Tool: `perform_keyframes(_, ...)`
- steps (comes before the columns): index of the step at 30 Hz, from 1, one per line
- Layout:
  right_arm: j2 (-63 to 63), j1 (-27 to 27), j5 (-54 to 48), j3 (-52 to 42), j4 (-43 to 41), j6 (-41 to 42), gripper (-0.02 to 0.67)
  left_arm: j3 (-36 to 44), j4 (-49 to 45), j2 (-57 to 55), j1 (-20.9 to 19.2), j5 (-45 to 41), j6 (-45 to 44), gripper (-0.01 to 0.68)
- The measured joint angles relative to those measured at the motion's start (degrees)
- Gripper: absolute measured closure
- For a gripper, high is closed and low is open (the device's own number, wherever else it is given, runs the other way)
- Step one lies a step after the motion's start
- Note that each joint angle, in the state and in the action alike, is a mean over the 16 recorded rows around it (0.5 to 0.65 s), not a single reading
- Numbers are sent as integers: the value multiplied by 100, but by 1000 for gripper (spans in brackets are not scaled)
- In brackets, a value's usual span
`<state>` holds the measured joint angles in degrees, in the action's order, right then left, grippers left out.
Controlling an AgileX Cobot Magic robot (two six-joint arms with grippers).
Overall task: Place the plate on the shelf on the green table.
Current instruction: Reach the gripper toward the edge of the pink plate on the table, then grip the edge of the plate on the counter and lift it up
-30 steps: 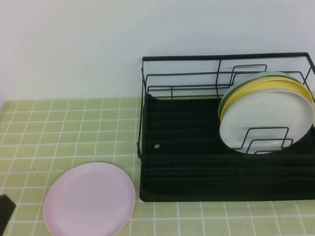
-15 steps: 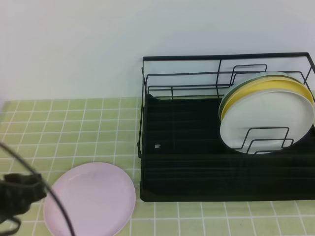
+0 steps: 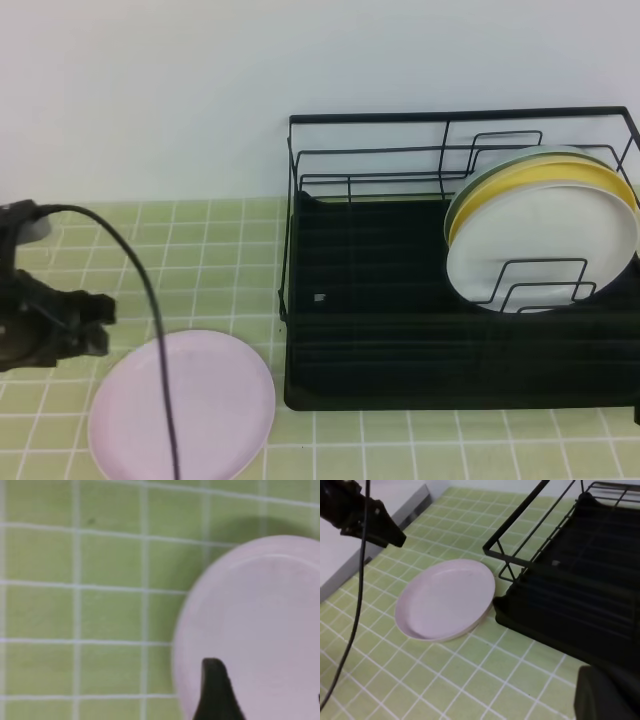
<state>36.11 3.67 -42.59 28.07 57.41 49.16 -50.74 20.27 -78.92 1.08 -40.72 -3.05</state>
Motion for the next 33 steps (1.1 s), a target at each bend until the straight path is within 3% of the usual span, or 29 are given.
perform_keyframes(7, 0, 26, -133, 0, 105, 1, 652, -326, 916, -842, -678, -509, -1095, 266)
perform_keyframes(12, 0, 29, -242, 0, 158, -4, 652, -348, 1410, -1299, -952, -564, -1772, 266)
perform_keyframes(26, 0, 29, -573, 0, 199, -15, 652, -348, 1488, -2171, -1002, -369, -2105, 276)
perform_keyframes(33, 0, 29, -586, 0, 201, -22, 652, -348, 1588, -2431, -996, -350, -2112, 392)
